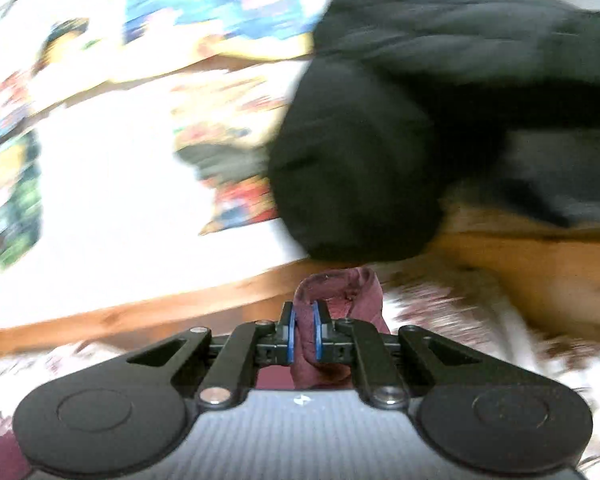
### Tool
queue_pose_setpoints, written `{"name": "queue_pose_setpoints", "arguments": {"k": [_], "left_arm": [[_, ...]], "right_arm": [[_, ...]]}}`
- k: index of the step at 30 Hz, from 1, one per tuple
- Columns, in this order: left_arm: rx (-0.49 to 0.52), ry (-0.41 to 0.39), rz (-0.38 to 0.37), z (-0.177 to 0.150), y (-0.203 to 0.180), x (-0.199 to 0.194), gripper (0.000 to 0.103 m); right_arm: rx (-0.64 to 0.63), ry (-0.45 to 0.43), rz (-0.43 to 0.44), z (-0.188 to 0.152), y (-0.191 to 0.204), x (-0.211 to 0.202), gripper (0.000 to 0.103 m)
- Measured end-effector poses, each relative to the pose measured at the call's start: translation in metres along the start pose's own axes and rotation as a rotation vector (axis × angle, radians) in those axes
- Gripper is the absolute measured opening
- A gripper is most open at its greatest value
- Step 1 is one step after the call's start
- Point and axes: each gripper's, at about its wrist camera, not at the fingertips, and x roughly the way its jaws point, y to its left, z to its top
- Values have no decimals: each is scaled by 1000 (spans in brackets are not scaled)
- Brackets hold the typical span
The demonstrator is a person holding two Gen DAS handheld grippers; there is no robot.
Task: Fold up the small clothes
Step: 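Carry the sleeve across the shirt body and open the right gripper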
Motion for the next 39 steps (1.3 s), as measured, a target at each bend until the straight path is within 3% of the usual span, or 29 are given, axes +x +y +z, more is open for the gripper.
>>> {"name": "queue_pose_setpoints", "arguments": {"k": [7,12,17,19,20,21,23,27,30,33,36,39], "left_arm": [[-93,-12,64,8,22,6,102],[-166,19,101,6,38,13,102],[-168,27,73,5,39,17,102],[-158,11,45,4,37,15,102],[-155,7,30,3,35,15,102],[-153,7,19,3,34,15,102],[-146,11,-6,2,30,16,102],[-128,24,-60,-3,21,18,102],[-104,16,-106,-7,11,20,102],[-74,32,-177,-12,-1,28,102],[21,87,-248,-20,-17,42,102],[104,133,-268,-30,-28,55,101]], "right_arm": [[-199,130,208,-54,92,3,10],[-353,209,308,-92,124,-27,10],[-422,357,400,-123,139,-33,14],[-425,422,443,-126,135,-36,31],[-438,460,460,-128,134,-37,47],[-443,490,477,-130,130,-40,55],[-431,538,505,-125,115,-51,62],[-419,624,477,-114,82,-63,88],[-388,669,445,-105,54,-60,96],[-360,654,348,-100,27,-46,99],[-310,552,244,-100,-5,-31,99],[-250,512,139,-99,-32,-9,99]]}}
